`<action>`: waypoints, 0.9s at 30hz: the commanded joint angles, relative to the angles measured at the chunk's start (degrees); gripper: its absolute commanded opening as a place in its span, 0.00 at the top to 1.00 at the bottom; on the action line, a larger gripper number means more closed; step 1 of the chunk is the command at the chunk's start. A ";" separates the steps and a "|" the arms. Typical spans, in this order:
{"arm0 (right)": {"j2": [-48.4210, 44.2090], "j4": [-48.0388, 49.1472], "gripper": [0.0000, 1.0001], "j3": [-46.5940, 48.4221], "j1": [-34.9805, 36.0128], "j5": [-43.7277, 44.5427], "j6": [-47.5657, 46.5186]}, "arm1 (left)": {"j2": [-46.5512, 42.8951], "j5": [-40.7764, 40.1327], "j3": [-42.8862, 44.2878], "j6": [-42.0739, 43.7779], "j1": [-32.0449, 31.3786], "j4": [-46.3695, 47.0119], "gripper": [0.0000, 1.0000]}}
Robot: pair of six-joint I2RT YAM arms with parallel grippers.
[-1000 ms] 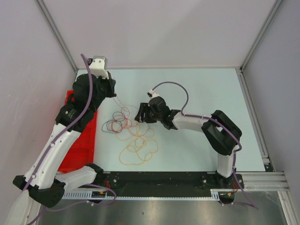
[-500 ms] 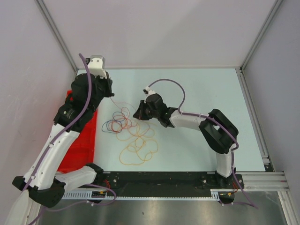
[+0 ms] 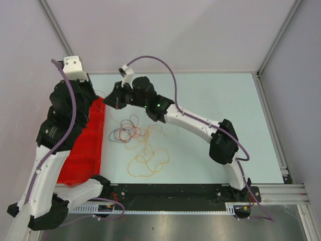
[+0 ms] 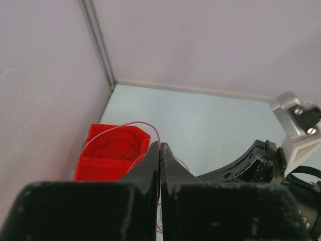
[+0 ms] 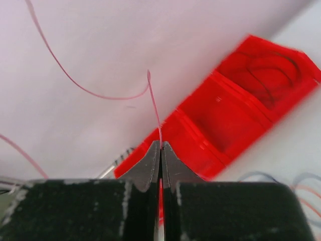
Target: Untangle the cables
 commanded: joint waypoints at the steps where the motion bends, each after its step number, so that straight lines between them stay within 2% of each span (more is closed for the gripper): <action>1: 6.82 -3.89 1.00 17.56 1.54 -5.66 -1.66 | -2.80 -9.13 3.42 3.61 0.49 -1.03 1.00; 4: 12.88 -3.90 1.00 29.16 2.41 -8.29 -0.43 | -4.47 -12.57 2.90 5.36 0.58 0.28 1.00; 7: 17.55 -1.46 1.00 36.14 3.03 -10.23 1.41 | -5.88 -13.46 1.67 6.08 0.58 1.25 1.00; 15: 19.66 12.78 1.00 36.16 3.12 -9.54 4.41 | -8.69 -16.63 -1.06 8.10 0.75 5.30 1.00; 23: 23.70 20.18 1.00 38.71 3.21 -7.52 4.50 | -9.22 -18.82 -2.37 8.80 0.84 7.58 1.00; 27: 25.99 25.43 1.00 40.73 3.30 -4.62 3.71 | -9.04 -19.44 -3.08 10.03 0.84 11.96 1.00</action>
